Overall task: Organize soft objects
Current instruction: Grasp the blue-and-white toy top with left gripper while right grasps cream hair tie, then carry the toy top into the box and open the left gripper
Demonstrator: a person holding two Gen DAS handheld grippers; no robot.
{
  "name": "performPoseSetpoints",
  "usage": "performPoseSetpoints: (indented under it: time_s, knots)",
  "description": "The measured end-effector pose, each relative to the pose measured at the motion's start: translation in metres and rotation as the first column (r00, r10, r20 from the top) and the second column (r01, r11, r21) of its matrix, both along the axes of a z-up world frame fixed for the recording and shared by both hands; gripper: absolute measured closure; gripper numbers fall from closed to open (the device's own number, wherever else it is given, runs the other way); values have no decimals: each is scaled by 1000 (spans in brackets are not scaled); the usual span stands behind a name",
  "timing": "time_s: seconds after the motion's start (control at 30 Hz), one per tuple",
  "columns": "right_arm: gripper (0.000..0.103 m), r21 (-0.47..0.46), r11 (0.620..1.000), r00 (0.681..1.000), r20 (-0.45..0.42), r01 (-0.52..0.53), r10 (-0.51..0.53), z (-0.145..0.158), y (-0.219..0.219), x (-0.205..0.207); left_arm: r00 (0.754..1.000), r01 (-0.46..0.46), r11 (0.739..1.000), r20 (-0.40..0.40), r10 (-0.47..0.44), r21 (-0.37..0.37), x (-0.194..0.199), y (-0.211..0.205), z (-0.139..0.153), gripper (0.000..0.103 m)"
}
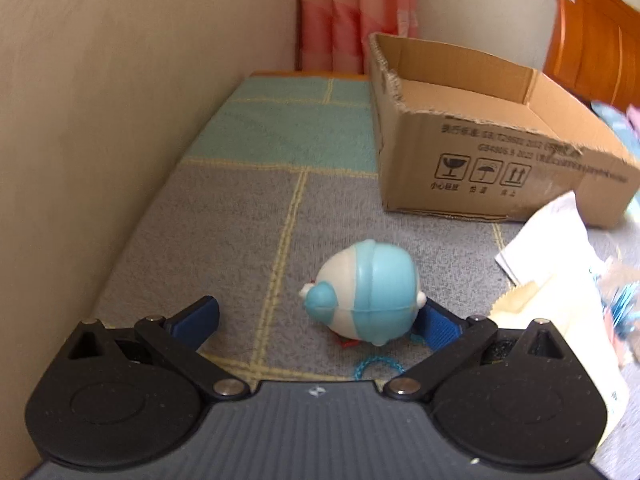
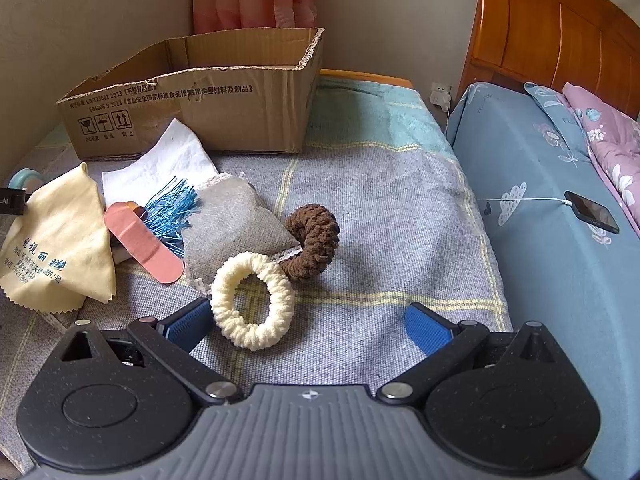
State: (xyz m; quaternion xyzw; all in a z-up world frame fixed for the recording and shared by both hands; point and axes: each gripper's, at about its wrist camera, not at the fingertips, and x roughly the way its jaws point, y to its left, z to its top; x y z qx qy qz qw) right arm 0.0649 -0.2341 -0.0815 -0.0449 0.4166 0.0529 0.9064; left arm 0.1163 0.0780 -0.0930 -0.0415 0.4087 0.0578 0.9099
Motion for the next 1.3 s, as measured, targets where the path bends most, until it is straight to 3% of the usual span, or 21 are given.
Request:
performPoseSetpoints:
  time_s: [0.23, 0.47, 0.6, 0.83, 0.9, 1.07, 1.13, 1.3]
  knots:
    - [0, 3, 1000, 1000, 12, -8, 8, 0, 0, -3, 1000, -12, 1000, 22, 12, 9, -1, 0, -4, 0]
    - [0, -11, 997, 996, 36, -80, 80, 2, 11, -10, 999, -27, 999, 26, 27, 18, -3, -2, -2, 0]
    - [13, 51, 990, 991, 37, -133, 131, 7, 15, -10, 1000, -19, 999, 21, 18, 41, -3, -6, 1, 1]
    - [30, 14, 990, 989, 49, -138, 137, 6, 25, -9, 998, 13, 999, 60, -15, 35, -4, -11, 12, 3]
    - [35, 10, 991, 990, 47, -132, 131, 7, 25, -8, 997, 20, 999, 69, -23, 45, -2, -13, 13, 6]
    - [50, 12, 994, 993, 42, -112, 112, 9, 22, -9, 997, 45, 999, 61, -46, 20, -2, -12, 17, 37]
    - [56, 9, 994, 993, 40, -113, 113, 10, 22, -11, 997, 55, 998, 60, -56, 11, -1, -12, 18, 45]
    - [58, -3, 992, 991, 47, -127, 127, 14, 23, -16, 995, 79, 997, 62, -80, 17, -9, -12, 24, 50]
